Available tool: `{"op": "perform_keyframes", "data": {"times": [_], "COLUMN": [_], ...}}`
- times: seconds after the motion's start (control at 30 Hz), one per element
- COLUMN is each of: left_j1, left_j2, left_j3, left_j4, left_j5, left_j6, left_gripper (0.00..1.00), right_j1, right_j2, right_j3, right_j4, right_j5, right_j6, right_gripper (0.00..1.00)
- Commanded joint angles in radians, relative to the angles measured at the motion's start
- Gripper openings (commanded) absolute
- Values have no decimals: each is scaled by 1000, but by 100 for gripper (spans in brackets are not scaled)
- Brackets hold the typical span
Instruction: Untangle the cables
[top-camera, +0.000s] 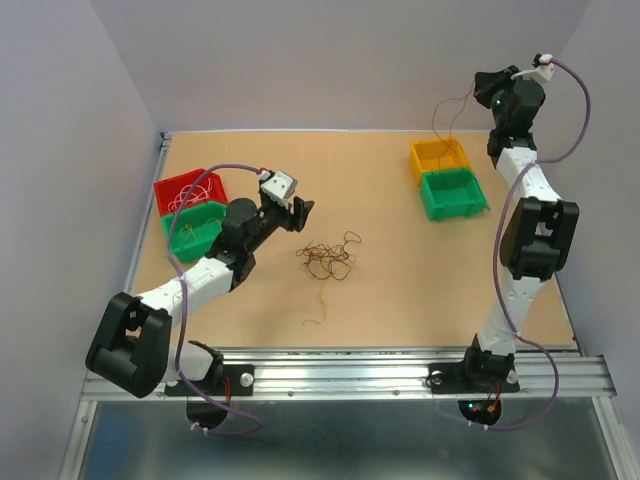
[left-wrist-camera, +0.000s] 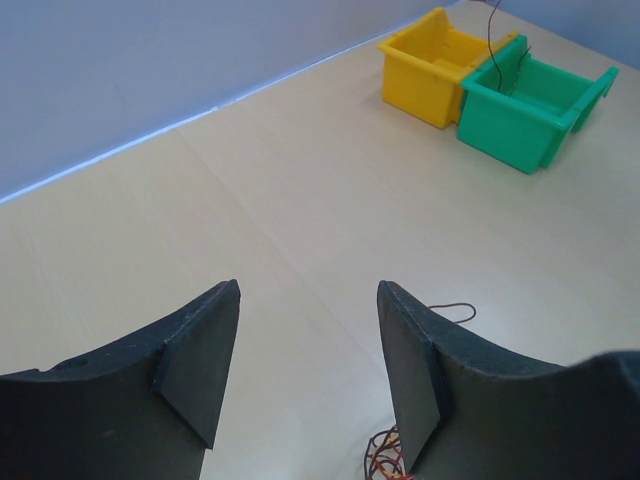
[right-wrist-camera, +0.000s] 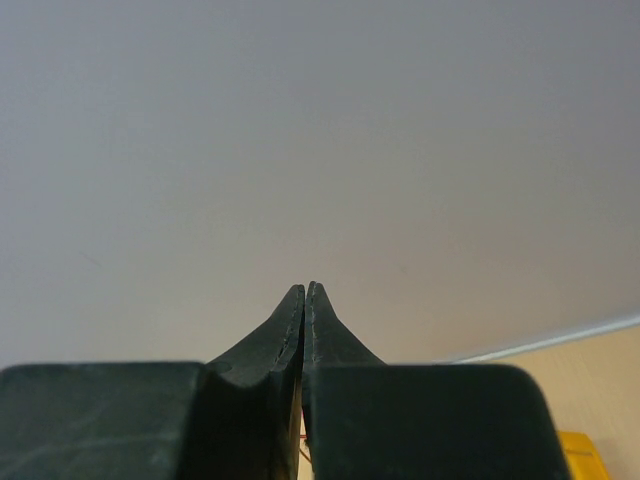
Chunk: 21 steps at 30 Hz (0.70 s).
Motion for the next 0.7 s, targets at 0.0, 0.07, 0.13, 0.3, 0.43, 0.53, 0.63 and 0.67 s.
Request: {"op": "perform_keyframes", "data": {"times": [0.0, 0.07, 0.13, 0.3, 0.43, 0.53, 0.63, 0.67], "left_j1": [3, 3, 2, 3, 3, 2, 2, 2], "left_j2": [-17, -18, -18, -15, -20, -18, -15, -17], "left_j3": [35, 34, 34, 34, 34, 34, 34, 35], "left_j4": [37, 36, 36, 36, 36, 37, 36, 36], "left_j5": [15, 17, 20, 27, 29, 32, 35, 37], "left_j6": [7, 9, 10, 9, 9, 9, 9, 9], "left_gripper": [68, 68, 68, 68, 68, 68, 68, 68], "right_j1": [6, 6, 6, 6, 6, 4, 3, 1], "right_j2": [-79, -114, -132, -146, -116, -79, -43, -36], "right_j3": [77, 73, 85, 144, 200, 224, 229, 214], "right_j4": [135, 155, 161, 158, 155, 157, 164, 173], "right_j5": [-51, -59, -64, -76, -82, -87, -91, -94], "right_j6": [-24, -30, -44, -58, -56, -45, -28, -25], "right_gripper": [1, 1, 1, 1, 1, 1, 1, 1]}}
